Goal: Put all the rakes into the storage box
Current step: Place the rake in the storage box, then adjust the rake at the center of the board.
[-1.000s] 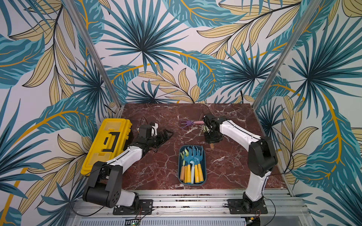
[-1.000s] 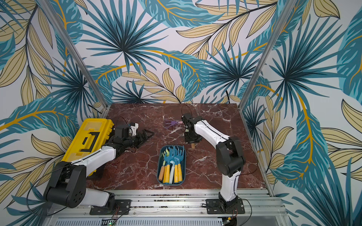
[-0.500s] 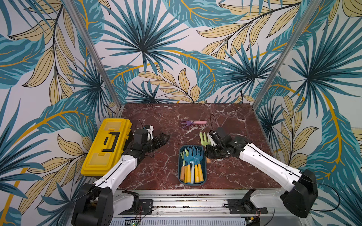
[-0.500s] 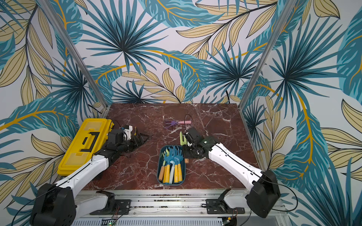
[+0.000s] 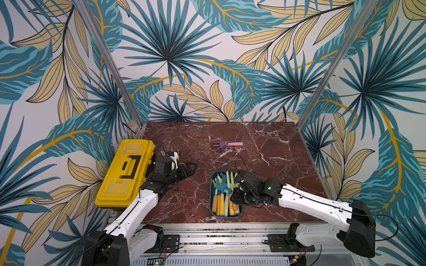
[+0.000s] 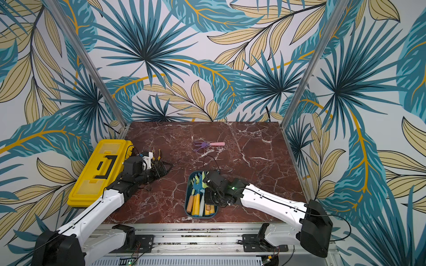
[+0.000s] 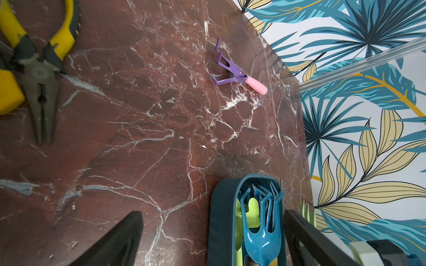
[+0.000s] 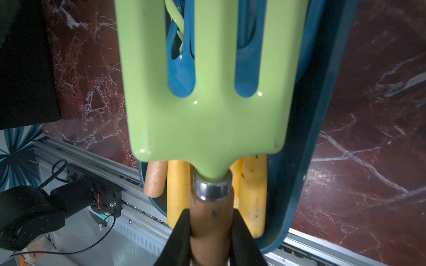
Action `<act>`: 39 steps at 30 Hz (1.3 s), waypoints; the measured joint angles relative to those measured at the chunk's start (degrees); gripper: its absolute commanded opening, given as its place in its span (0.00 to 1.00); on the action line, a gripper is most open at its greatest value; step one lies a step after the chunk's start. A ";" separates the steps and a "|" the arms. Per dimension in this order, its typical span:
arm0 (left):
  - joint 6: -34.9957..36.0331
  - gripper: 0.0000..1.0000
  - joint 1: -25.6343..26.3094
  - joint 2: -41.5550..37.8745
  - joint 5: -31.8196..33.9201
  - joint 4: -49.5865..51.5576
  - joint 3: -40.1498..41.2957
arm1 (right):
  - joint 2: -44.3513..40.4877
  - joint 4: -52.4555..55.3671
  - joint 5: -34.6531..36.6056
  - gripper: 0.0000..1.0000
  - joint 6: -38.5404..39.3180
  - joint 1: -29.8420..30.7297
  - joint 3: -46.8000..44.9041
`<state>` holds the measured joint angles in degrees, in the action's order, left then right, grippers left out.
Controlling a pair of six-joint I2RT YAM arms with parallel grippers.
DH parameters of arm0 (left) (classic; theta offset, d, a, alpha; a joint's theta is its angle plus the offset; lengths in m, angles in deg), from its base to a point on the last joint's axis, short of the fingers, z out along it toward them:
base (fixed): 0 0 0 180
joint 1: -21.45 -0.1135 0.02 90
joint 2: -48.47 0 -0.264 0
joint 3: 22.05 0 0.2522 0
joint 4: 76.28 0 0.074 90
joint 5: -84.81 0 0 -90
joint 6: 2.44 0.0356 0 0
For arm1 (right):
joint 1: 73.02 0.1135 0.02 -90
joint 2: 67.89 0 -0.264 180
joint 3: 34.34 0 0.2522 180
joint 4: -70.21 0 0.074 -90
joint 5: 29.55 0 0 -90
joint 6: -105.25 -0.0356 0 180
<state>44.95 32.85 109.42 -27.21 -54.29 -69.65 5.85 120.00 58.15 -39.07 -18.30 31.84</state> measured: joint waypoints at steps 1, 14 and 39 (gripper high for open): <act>0.00 1.00 0.00 -0.07 0.00 0.11 0.07 | 0.68 -0.28 0.66 0.02 -0.87 0.44 -0.15; 0.00 1.00 0.00 -1.14 0.15 0.57 0.35 | 3.91 -0.68 4.63 0.57 -4.85 4.11 -0.31; -4.55 1.00 0.37 30.32 -8.13 -15.39 -12.55 | 33.29 1.62 -1.90 0.70 24.04 -24.37 41.40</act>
<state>40.40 33.22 139.73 -35.34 -69.68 -82.20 39.14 121.62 56.25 -15.03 -42.67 73.24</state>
